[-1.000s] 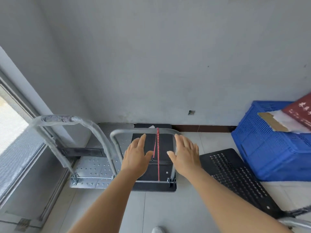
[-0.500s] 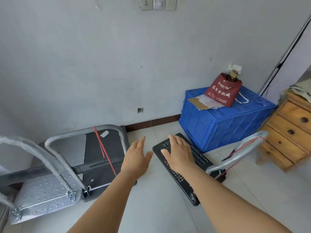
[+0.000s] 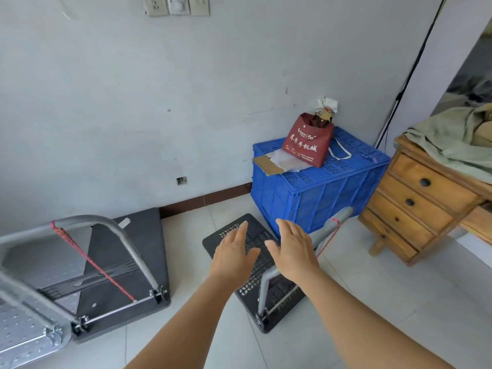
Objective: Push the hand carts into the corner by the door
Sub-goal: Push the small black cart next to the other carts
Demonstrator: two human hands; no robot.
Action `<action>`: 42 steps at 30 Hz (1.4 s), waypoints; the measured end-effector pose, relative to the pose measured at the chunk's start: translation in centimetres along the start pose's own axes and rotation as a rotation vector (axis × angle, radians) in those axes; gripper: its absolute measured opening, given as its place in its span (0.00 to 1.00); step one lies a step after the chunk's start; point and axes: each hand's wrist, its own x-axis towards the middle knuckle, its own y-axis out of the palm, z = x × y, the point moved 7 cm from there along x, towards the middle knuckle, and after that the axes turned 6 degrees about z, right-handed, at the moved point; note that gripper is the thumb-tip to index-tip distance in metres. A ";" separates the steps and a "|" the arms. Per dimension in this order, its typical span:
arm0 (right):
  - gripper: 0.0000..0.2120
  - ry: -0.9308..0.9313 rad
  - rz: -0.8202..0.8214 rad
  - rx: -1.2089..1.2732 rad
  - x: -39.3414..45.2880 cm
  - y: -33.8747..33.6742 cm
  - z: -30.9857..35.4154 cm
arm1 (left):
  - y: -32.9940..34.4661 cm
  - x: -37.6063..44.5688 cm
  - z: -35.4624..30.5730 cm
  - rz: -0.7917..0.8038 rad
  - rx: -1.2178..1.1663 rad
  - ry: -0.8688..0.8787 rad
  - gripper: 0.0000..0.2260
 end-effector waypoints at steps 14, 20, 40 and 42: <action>0.28 0.113 0.096 -0.117 5.0 -4.4 -17.1 | 10.5 8.1 -10.6 0.198 0.107 0.053 0.30; 0.29 0.143 0.180 -0.169 7.8 -4.1 -19.8 | 13.4 11.7 -12.7 0.337 0.111 0.080 0.30; 0.20 -0.314 0.417 -0.330 15.6 -2.7 -20.4 | 13.7 16.3 -10.6 0.265 0.323 -0.133 0.23; 0.18 -0.370 0.437 -0.305 16.2 -1.6 -18.8 | 12.2 15.7 -8.9 0.194 0.336 -0.197 0.18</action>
